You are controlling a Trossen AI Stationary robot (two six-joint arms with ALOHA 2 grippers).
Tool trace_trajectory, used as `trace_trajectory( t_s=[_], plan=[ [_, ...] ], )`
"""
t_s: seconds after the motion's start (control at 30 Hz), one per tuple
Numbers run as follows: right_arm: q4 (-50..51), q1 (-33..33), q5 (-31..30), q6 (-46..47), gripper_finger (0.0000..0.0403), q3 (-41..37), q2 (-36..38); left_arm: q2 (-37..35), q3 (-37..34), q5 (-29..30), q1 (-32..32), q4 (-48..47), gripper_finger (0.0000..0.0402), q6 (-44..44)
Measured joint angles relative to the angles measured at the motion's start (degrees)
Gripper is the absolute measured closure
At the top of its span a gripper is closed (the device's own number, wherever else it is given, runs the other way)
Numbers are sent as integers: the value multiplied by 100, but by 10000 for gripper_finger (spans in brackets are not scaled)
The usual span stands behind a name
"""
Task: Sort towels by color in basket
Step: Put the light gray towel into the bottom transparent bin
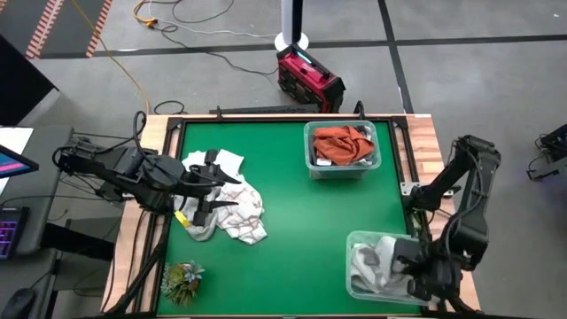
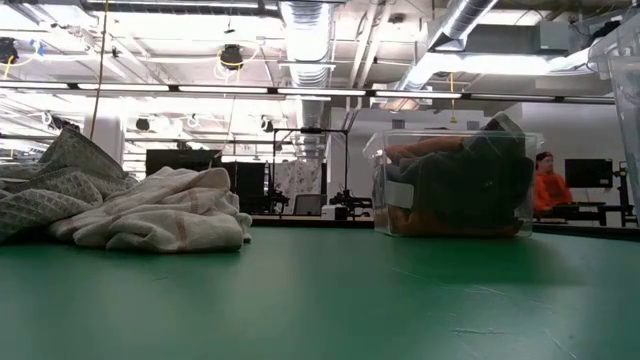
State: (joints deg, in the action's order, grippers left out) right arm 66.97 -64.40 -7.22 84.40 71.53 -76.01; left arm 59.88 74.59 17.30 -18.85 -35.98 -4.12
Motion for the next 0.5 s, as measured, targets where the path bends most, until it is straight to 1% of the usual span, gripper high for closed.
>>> trace_trajectory(
  t_s=[0.13,0.3,0.37,0.43,0.5],
  plan=[
    [-99,220,17,-512,361,0,-374,-4,0,0,2,-71,177,28],
    [-182,785,-74,-1499,361,0,-862,-4,-2,0,2,-67,177,-60],
    [-428,1016,-299,-2083,361,0,-1010,-4,-2,0,2,-66,177,-68],
    [-899,1240,-541,-2653,361,0,-1124,-4,-2,0,2,-66,177,-85],
    [-1423,1423,-557,-3079,361,0,-1209,-4,-2,2,2,-70,177,-117]
  ],
)
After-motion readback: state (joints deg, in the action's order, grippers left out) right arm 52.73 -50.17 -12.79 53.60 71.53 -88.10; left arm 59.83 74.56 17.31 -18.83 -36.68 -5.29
